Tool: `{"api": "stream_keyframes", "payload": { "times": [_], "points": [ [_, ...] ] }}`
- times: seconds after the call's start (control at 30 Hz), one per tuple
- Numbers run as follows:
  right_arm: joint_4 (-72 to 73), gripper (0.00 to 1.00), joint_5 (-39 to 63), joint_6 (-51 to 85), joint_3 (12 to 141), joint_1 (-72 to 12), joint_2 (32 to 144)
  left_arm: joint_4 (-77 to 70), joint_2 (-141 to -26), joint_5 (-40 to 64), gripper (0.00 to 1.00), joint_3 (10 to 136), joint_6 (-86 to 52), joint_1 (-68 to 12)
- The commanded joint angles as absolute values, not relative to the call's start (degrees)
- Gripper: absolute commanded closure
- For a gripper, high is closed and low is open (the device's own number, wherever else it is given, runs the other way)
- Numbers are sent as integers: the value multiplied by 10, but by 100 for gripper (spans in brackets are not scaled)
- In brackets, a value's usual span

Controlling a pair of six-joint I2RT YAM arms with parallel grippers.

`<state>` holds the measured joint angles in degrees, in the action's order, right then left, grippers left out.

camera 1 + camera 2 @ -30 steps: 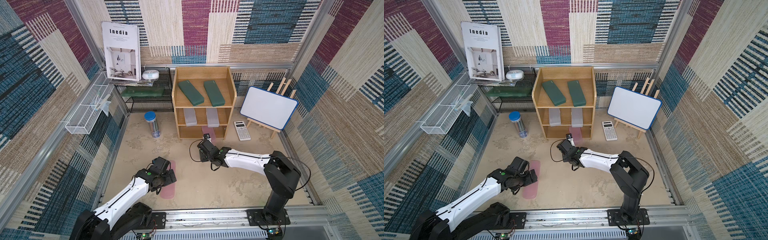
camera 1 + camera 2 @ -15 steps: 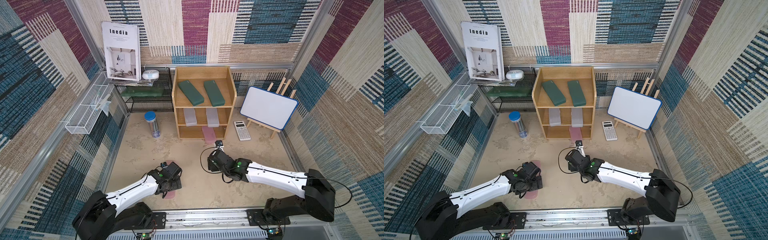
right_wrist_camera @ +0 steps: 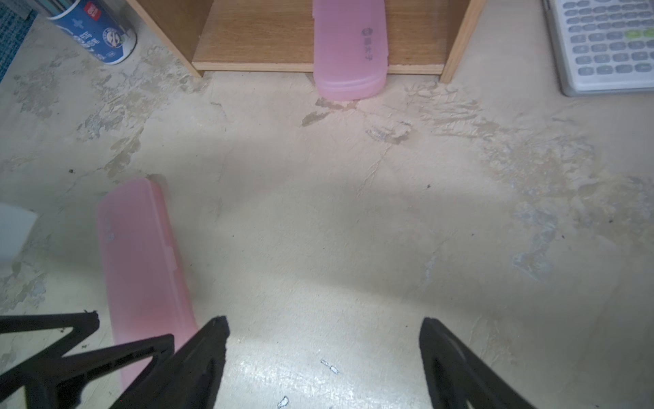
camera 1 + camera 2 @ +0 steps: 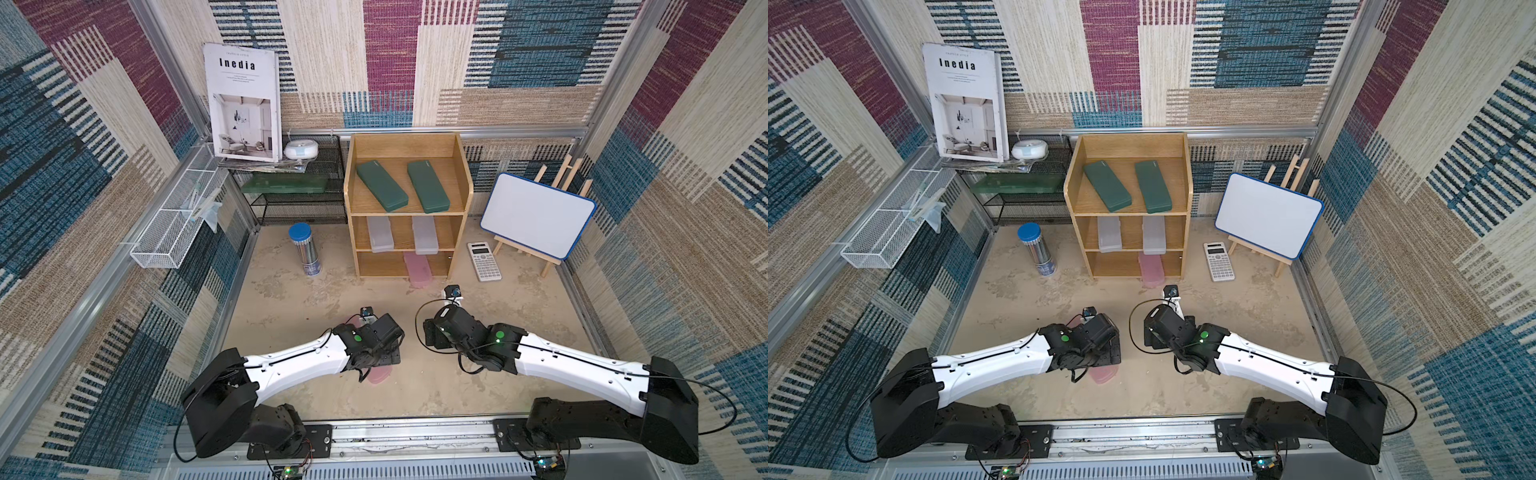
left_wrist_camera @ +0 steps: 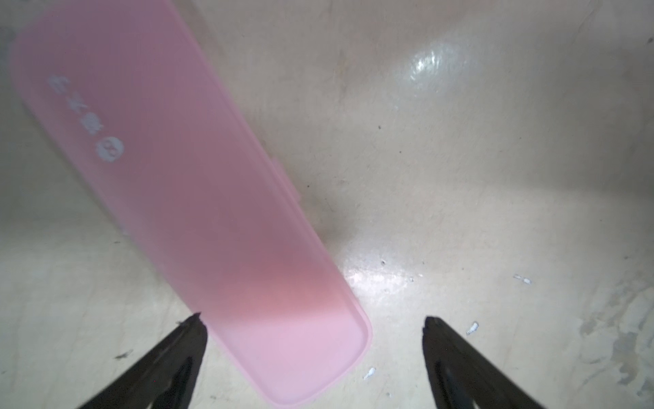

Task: Place the pencil cases on the shelf according to color
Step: Move the pencil case to the center of the board, then pick up the pencil case from the center of the board.

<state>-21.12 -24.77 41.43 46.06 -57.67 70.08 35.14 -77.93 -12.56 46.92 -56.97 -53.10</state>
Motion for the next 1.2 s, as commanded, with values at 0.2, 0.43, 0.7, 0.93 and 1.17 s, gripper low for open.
{"api": "stream_keyframes", "payload": {
  "times": [0.2,0.43,0.7,0.93,1.17],
  "points": [
    [-139,8,-120,347,480,-583,771,452,-641,-206,1,398,-574,-488],
    [-151,6,-127,346,554,-639,882,454,-536,-183,1,346,-533,-376],
    [-186,5,-121,348,624,-693,991,481,-458,-195,1,332,-505,-280],
    [-180,4,-88,342,653,-707,1039,476,-425,-183,1,311,-480,-228],
    [-199,4,-79,336,694,-720,1086,466,-415,-163,1,306,-475,-207]
  ]
}}
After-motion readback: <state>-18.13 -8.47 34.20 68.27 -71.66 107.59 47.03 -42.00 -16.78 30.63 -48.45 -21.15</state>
